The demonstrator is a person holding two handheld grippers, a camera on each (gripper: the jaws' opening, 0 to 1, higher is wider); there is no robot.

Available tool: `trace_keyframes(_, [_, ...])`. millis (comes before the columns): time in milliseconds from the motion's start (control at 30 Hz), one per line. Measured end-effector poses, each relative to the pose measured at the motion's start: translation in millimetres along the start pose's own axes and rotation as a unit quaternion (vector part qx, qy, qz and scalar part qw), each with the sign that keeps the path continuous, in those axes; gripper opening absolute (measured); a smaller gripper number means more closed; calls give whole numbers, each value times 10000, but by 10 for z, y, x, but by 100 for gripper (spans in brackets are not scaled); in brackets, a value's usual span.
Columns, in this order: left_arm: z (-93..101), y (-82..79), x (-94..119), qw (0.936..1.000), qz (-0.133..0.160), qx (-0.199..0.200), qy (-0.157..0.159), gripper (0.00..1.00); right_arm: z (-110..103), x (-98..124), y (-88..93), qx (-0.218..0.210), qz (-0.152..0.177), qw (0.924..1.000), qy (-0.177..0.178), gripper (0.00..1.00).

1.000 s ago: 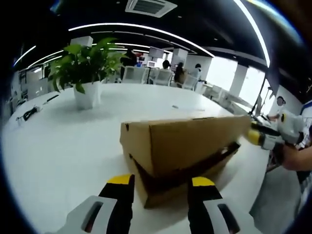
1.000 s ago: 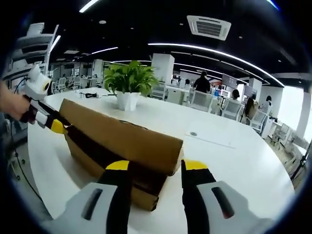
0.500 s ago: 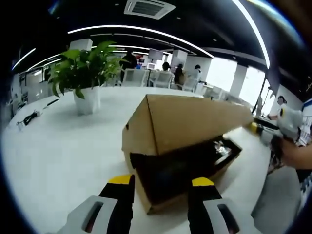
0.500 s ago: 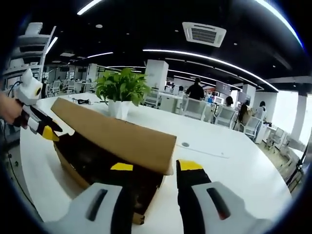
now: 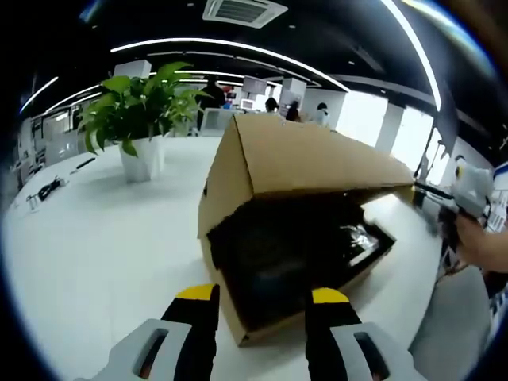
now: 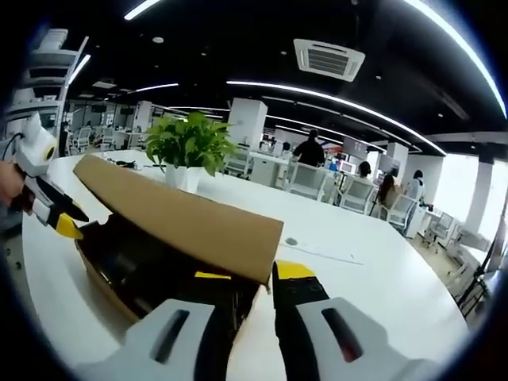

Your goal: Operate the shoe box by opening the lid, removing the specified soft item, and placing it in the target area until the item is outside and the box remains undamaged.

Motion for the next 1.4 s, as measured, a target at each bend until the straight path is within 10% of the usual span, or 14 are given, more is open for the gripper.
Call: trace_keyframes(1400, [-111, 60, -108, 9993, -103, 190, -306, 44, 218, -412, -257, 399, 68, 9989, 240, 1])
Point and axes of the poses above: the point that each gripper's makers call its tool centre point, and the gripper's own axes: x roughly backward along the fingers, z roughly to its right, y roughly out of its underside, the point moved 7 cm from there along x, roughly backward along the fingers, and after that the axes turned 5 degrees about z, right-handed, at the moved point
